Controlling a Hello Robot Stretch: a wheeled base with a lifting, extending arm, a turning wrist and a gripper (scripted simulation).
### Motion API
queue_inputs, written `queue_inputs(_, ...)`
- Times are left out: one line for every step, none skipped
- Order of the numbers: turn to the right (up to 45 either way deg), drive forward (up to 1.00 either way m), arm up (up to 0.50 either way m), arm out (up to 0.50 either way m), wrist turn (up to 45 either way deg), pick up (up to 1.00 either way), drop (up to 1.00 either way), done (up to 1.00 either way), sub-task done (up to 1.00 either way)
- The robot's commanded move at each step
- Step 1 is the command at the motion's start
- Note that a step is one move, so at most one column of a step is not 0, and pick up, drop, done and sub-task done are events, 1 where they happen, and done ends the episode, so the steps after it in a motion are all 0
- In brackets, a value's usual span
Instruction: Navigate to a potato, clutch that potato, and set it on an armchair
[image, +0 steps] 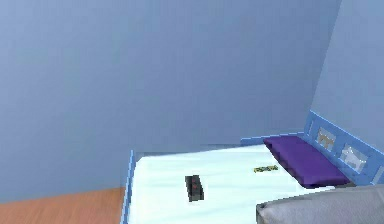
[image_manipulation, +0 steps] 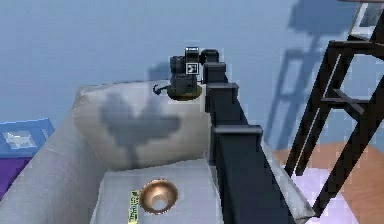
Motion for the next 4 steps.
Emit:
queue_inputs(0.0, 0.0, -0.26, 0.0, 0.0, 0.0, 0.0, 0.0, 0.0)
queue_inputs(0.0, 0.0, -0.32, 0.0, 0.0, 0.0, 0.0, 0.0, 0.0)
queue_inputs(0.0, 0.0, 0.0, 0.0, 0.0, 0.0, 1.0, 0.0, 0.0)
queue_inputs(0.0, 0.0, 0.1, 0.0, 0.0, 0.0, 0.0, 0.0, 0.0)
